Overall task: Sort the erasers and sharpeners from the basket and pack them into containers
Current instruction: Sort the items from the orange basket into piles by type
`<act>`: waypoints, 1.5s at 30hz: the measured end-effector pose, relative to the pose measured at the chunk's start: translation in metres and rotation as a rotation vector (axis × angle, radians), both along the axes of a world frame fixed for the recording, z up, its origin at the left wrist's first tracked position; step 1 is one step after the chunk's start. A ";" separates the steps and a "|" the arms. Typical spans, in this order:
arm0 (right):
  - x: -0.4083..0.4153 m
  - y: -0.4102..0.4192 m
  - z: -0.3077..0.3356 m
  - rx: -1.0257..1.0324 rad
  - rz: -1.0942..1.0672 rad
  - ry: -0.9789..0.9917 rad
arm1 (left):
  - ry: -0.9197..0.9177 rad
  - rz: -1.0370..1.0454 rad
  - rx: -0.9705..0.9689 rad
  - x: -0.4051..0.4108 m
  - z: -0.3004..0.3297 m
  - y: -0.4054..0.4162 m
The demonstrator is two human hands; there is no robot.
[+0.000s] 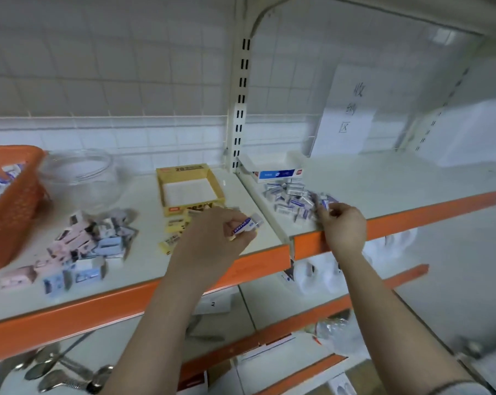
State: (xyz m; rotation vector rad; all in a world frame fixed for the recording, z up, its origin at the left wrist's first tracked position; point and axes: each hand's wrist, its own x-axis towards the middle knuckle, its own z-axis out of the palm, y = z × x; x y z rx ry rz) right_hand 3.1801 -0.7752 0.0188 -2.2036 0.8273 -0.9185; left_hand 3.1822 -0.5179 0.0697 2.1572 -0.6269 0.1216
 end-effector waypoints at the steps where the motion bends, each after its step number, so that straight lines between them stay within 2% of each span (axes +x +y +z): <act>1: 0.000 -0.002 -0.002 -0.006 0.009 0.010 | -0.009 0.005 0.000 0.003 0.000 -0.005; 6: -0.015 -0.004 0.000 0.114 0.043 -0.067 | -0.071 -0.041 0.017 0.029 0.003 -0.035; 9: -0.034 0.001 -0.002 0.067 0.033 -0.093 | -0.060 -0.096 -0.011 0.048 0.008 -0.064; 13: -0.053 0.003 -0.013 -0.014 -0.009 -0.007 | -0.059 -0.175 0.020 0.078 0.010 -0.107; 17: -0.058 -0.003 -0.025 0.026 0.049 0.099 | -0.043 -0.207 0.119 0.108 0.004 -0.138; 25: -0.065 -0.003 -0.019 0.035 0.100 0.123 | -0.003 -0.222 0.137 0.117 -0.003 -0.148; 32: -0.063 0.003 -0.012 -0.006 0.114 0.164 | 0.014 -0.181 0.146 0.084 0.002 -0.103; 37: -0.056 0.016 -0.004 -0.004 0.073 0.220 | 0.037 -0.112 0.059 0.061 0.015 -0.045; 40: -0.050 0.039 0.001 0.034 0.053 0.226 | 0.025 -0.091 0.018 0.057 0.024 0.004; 45: -0.026 0.118 0.015 0.051 -0.037 0.107 | -0.065 -0.053 0.028 0.075 0.037 0.112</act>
